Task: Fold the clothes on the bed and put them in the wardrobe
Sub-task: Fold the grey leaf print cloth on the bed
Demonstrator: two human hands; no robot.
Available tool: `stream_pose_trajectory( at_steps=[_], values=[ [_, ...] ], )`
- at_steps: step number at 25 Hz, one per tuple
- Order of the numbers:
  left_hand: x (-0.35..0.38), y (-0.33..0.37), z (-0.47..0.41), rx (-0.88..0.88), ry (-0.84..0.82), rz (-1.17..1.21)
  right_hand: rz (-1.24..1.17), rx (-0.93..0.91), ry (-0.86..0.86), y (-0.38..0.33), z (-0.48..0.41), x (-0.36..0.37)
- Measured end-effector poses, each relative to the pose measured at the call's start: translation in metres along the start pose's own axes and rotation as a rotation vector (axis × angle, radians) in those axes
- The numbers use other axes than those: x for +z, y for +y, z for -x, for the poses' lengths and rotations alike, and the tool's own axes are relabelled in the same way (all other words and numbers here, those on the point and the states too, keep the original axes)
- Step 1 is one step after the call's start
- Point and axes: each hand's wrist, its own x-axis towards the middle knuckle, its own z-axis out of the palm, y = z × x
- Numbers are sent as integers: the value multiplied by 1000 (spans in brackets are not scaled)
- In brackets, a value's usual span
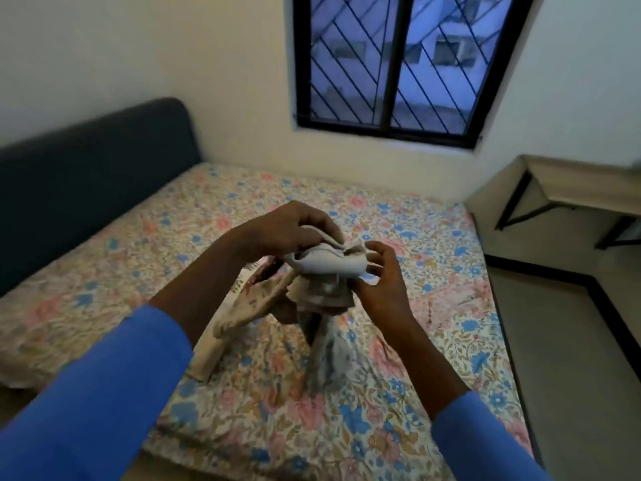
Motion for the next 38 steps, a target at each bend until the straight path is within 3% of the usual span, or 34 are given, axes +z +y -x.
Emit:
stream_pose_trajectory(
  at_steps=[3, 6, 9, 12, 14, 17, 21, 24, 28, 30, 33, 35, 38],
  values=[
    [-36, 47, 34, 100, -101, -106, -163, -44, -302, -33, 2, 7],
    [-62, 72, 56, 138, -85, -352, -105, -94, -528, -68, 3, 10],
    [-82, 76, 70, 95, 186, -653, 68, -150, -518, -80, 3, 6],
    [-88, 57, 80, -71, 413, -676, 60, -109, -592, -90, 7, -13],
    [-80, 40, 82, -310, 390, -575, 79, -90, -682, -95, 8, -32],
    [-53, 23, 83, -578, 187, -368, 203, -52, -810, -94, 4, -63],
    [-16, -1, 79, -659, 106, -178, 292, 94, -921, -75, -1, -97],
    [21, -19, 65, -750, 145, -130, 306, 191, -829, -44, -12, -118],
    [74, -24, 43, -842, 28, -229, 810, 13, -736, -10, -31, -142],
    [93, -28, 36, -853, -67, -115, 977, 25, -714, 10, -41, -159],
    [116, -48, 35, -823, -42, 157, 1173, 140, -738, 48, -49, -177],
    [137, -64, 29, -863, 66, 383, 1034, 289, -680, 80, -59, -185],
    [166, -87, 7, -972, 330, 693, 611, 554, -508, 123, -77, -178]
  ],
)
